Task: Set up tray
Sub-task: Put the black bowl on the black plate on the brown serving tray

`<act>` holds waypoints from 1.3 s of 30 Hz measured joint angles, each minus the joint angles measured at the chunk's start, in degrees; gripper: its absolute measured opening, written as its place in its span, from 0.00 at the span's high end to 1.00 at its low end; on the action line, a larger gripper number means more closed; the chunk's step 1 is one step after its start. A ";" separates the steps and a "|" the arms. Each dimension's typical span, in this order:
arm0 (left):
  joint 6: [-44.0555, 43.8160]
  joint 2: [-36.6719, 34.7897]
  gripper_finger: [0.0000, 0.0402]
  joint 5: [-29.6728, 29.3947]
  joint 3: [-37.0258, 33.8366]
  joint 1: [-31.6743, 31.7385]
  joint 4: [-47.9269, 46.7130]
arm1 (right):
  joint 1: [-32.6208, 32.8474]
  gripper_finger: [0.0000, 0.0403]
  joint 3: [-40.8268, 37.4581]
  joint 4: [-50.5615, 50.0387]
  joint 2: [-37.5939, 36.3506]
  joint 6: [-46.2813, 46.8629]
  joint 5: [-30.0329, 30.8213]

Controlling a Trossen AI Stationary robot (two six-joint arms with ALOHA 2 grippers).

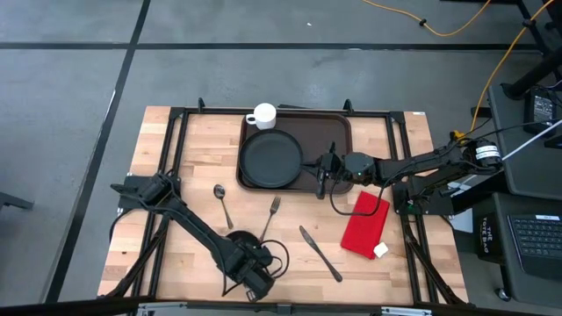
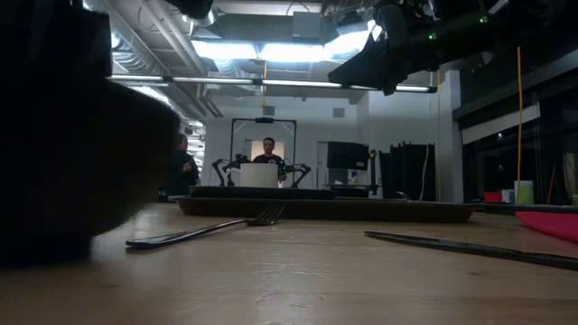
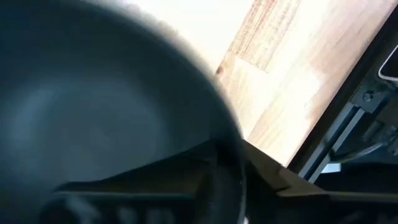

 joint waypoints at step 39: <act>20.94 -10.09 0.99 -21.02 8.13 -4.84 -21.43 | 0.00 0.93 0.00 -0.92 -0.02 0.07 -1.17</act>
